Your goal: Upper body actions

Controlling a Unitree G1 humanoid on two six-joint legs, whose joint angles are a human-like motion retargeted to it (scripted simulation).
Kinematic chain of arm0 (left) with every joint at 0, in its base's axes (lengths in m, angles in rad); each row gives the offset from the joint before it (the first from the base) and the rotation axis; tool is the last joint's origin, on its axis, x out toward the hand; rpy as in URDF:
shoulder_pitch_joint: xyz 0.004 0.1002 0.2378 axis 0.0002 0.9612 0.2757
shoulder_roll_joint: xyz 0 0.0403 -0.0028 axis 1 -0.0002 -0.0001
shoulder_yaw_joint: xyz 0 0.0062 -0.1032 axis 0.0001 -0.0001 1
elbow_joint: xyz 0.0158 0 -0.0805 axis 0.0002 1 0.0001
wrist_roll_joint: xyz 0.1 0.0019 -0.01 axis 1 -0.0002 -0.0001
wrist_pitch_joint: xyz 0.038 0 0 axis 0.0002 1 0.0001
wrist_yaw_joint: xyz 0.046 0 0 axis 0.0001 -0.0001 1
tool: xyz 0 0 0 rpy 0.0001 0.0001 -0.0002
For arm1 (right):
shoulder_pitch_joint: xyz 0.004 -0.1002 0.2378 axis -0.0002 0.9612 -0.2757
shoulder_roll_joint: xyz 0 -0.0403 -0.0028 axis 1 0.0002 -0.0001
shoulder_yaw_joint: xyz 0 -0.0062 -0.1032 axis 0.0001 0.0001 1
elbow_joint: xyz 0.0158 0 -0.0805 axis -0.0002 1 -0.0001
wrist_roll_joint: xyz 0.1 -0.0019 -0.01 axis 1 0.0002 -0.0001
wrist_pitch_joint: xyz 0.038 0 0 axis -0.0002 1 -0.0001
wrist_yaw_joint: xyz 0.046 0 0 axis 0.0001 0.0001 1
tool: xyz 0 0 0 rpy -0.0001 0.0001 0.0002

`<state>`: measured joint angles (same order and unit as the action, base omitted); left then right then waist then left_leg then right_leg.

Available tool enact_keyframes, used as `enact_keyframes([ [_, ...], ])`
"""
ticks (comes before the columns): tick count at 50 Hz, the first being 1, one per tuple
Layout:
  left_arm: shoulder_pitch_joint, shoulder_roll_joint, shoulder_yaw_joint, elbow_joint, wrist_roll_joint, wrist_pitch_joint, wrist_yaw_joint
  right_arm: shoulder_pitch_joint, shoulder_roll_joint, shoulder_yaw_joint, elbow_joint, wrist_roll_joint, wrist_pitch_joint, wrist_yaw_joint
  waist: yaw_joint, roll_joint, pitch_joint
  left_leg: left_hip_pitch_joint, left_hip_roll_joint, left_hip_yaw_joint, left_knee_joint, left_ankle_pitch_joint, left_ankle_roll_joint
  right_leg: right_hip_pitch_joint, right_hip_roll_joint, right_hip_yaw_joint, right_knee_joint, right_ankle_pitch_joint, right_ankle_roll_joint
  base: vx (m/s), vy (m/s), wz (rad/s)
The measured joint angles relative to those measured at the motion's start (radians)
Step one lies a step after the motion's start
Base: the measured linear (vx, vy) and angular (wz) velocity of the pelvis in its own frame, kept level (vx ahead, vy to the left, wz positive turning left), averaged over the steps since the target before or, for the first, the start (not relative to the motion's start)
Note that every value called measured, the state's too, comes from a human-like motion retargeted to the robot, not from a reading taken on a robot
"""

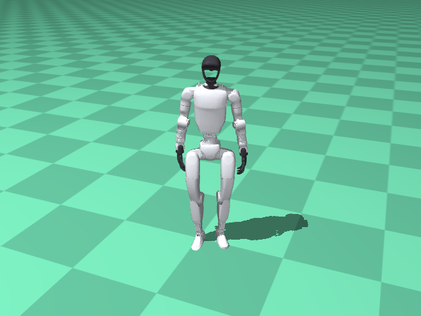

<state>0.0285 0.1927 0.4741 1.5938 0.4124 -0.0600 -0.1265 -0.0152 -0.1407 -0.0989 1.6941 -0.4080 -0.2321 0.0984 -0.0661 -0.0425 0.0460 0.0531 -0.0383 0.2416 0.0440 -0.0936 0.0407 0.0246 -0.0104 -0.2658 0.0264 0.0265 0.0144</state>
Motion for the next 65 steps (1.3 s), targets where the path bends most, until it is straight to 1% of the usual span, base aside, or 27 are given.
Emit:
enact_keyframes([
  [2, 0.014, -0.015, 0.016, -0.009, -0.013, -0.013, 0.008, 0.021, 0.004, 0.0, -0.002, -0.02, 0.007, -0.013, 0.01, -0.001, 0.0, 0.001, -0.001, -0.001, 0.001, -0.002, -0.004, -0.004, -0.003, 0.0, -0.009, 0.009, -0.007, 0.0, 0.0, 0.0],
  [5, 0.036, -0.026, 0.026, -0.02, -0.051, -0.033, 0.005, 0.03, 0.012, 0.016, -0.017, -0.065, 0.013, -0.03, -0.013, 0.001, 0.002, 0.006, -0.009, -0.011, -0.013, 0.003, 0.002, -0.003, 0.009, -0.014, -0.014, 0.004, -0.026, -0.03, -0.03, 0.09],
  [7, 0.044, -0.034, 0.025, -0.013, -0.066, -0.034, 0.013, 0.026, 0.016, 0.012, -0.032, -0.107, 0.018, -0.025, -0.028, 0.011, -0.001, 0.003, -0.001, -0.011, -0.018, 0.006, -0.005, -0.009, 0.004, -0.01, -0.005, 0.0, -0.016, -0.03, -0.01, 0.02],
  [10, 0.043, -0.033, 0.021, 0.007, -0.067, -0.029, 0.02, 0.018, 0.018, 0.015, -0.048, -0.135, 0.011, -0.014, -0.054, 0.019, -0.008, -0.001, 0.003, -0.013, -0.023, 0.006, -0.007, -0.014, 0.01, -0.012, -0.009, 0.004, -0.02, 0.0, 0.0, 0.0],
  [17, 0.007, -0.024, -0.031, -0.006, -0.009, -0.042, 0.013, -0.005, 0.014, 0.011, -0.059, -0.132, 0.011, -0.033, -0.036, 0.018, -0.009, -0.001, 0.008, 0.009, -0.02, -0.006, -0.012, -0.027, 0.012, 0.012, -0.01, 0.017, -0.022, -0.05, 0.01, -0.17],
  [22, -0.025, -0.03, -0.051, -0.002, -0.01, -0.049, 0.015, -0.009, 0.015, 0.015, -0.066, -0.154, 0.01, -0.049, -0.042, 0.018, -0.008, -0.003, 0.01, 0.007, -0.016, -0.012, -0.012, -0.027, 0.014, 0.011, -0.008, 0.018, -0.024, 0.0, 0.0, 0.0],
  [34, -0.067, -0.025, -0.082, -0.017, -0.004, -0.073, -0.016, 0.017, 0.016, -0.018, -0.047, -0.12, 0.013, -0.052, -0.039, 0.017, 0.005, 0.003, 0.017, 0.018, -0.009, -0.017, -0.012, -0.031, 0.022, 0.021, 0.015, 0.012, -0.029, 0.0, 0.0, 0.0],
  [47, -0.084, -0.048, -0.083, -0.027, -0.012, -0.073, -0.023, 0.048, 0.006, -0.03, -0.014, -0.107, 0.017, -0.081, -0.035, 0.021, -0.009, 0.004, 0.024, 0.016, -0.018, -0.019, -0.019, -0.03, 0.029, 0.025, 0.003, 0.011, -0.03, 0.0, 0.0, 0.0],
  [55, -0.035, -0.048, -0.057, -0.038, -0.025, -0.071, -0.017, 0.018, 0.012, -0.009, -0.023, -0.111, 0.001, -0.008, -0.043, 0.02, -0.023, 0.001, 0.026, 0.019, -0.028, -0.02, -0.024, -0.036, 0.032, 0.031, -0.012, 0.016, -0.031, 0.0, 0.0, 0.0],
  [65, 0.014, -0.044, -0.046, -0.013, -0.035, -0.052, -0.012, -0.025, 0.028, 0.035, -0.059, -0.196, 0.003, -0.005, -0.049, 0.026, -0.016, 0.003, 0.029, 0.014, -0.031, -0.022, -0.029, -0.041, 0.03, 0.03, -0.009, 0.013, -0.031, 0.0, 0.0, 0.0],
])
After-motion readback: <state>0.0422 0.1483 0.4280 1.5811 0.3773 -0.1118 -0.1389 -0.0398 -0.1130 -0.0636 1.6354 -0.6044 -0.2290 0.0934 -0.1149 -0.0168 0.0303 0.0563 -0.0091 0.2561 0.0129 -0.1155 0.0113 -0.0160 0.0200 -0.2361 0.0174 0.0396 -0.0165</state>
